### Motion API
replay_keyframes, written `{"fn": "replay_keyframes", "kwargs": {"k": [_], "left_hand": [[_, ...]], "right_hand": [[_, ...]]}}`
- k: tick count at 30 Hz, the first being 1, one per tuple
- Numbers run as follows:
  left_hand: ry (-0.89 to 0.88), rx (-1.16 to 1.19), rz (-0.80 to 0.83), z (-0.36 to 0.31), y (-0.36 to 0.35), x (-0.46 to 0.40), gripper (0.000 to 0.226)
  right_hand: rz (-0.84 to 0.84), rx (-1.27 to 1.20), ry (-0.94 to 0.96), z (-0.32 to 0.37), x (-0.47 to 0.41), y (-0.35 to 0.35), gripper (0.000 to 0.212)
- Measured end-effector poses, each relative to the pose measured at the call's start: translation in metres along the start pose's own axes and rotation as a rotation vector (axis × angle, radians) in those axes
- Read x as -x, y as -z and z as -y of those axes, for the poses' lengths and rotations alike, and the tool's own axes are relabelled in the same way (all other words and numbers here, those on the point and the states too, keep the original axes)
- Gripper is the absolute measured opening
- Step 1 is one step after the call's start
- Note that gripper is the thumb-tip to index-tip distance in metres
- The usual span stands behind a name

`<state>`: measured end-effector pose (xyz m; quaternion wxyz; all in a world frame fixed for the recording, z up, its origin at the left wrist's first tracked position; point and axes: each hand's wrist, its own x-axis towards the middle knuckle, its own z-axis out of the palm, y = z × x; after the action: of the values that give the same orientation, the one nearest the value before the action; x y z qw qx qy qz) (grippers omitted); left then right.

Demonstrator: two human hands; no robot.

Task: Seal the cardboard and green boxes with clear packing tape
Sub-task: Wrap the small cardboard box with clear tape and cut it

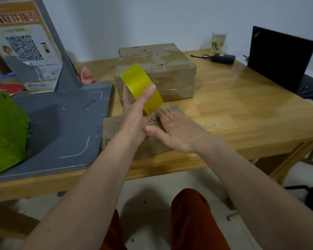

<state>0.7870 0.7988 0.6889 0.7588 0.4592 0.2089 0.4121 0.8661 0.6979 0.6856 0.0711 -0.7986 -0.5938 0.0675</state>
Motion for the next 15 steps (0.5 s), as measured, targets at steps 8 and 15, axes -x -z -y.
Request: {"fn": "replay_keyframes", "kwargs": {"k": [8, 15], "left_hand": [[-0.019, -0.028, 0.002, 0.002, 0.001, -0.001, 0.097], [-0.028, -0.046, 0.056, 0.001, 0.002, -0.002, 0.114]], "right_hand": [[-0.128, 0.182, -0.012, 0.0, -0.005, -0.014, 0.098], [-0.498, -0.141, 0.221, -0.018, 0.028, -0.043, 0.074]]}}
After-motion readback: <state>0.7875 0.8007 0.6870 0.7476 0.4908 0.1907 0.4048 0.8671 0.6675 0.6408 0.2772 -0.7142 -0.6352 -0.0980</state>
